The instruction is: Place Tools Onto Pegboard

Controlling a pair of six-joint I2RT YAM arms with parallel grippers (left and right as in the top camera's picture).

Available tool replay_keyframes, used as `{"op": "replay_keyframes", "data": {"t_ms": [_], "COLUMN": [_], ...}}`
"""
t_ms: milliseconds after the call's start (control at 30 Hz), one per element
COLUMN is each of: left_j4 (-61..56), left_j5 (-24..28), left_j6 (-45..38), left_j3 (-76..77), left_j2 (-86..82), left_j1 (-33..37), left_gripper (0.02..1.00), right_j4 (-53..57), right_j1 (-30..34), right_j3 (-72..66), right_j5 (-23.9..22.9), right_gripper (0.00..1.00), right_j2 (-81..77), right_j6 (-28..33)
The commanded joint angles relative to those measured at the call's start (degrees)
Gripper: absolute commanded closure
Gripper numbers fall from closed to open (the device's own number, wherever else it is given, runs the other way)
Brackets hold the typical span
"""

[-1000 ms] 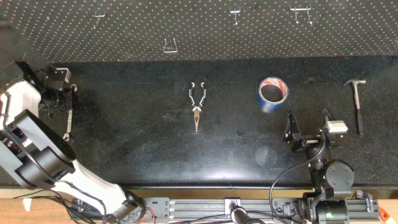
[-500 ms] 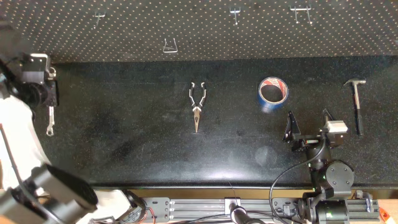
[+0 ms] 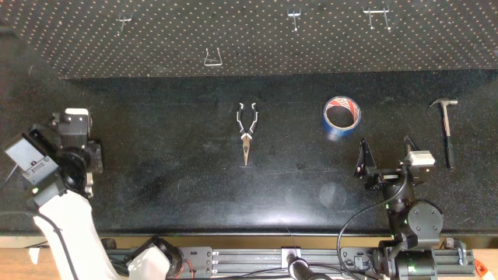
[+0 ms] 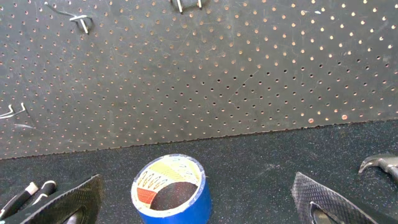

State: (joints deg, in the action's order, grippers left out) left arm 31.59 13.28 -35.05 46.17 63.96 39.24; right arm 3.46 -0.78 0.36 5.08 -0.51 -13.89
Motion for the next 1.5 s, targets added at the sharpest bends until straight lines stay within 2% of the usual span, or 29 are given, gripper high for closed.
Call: {"op": "replay_keyframes", "data": {"t_ms": [33,133,267,500,733,1100,1500], "left_j4": [-7.21,-14.1,-21.22,-29.99,-47.74,-55.89,-58.93], "left_j5": [2.19,-1.42,-10.71,-11.15,-11.13,-11.15,-11.15], "left_j6": [2.34,6.4,15.34,33.51,33.75,33.55,33.55], "left_j3": [0.22,0.22,0.22,-1.14,-15.28,-15.56,-8.83], "left_j2": [-7.61,-11.34,-13.53,-11.13,-11.04,1.42,5.03], "left_j1": [-8.96,-17.44,-28.48,-29.09,-29.14,-29.14,-29.14], "left_gripper": [0.989,0.989,0.989,0.991,0.991,0.991,0.989], "right_j4": [0.26,0.26,0.26,0.26,0.26,0.26,0.26], "right_j1": [-0.28,-0.28,-0.28,-0.28,-0.28,-0.28,-0.28], "right_j3": [-0.13,-0.13,-0.13,-0.13,-0.13,-0.13,-0.13], "right_j5": [1.14,1.14,1.14,1.14,1.14,1.14,1.14], "right_gripper": [0.012,0.012,0.012,0.012,0.012,0.012,0.014], "right_j2": [0.46,0.46,0.46,0.46,0.46,0.46,0.46], "right_j6": [-0.66,-0.66,-0.66,-0.66,-0.66,-0.66,-0.66]}}
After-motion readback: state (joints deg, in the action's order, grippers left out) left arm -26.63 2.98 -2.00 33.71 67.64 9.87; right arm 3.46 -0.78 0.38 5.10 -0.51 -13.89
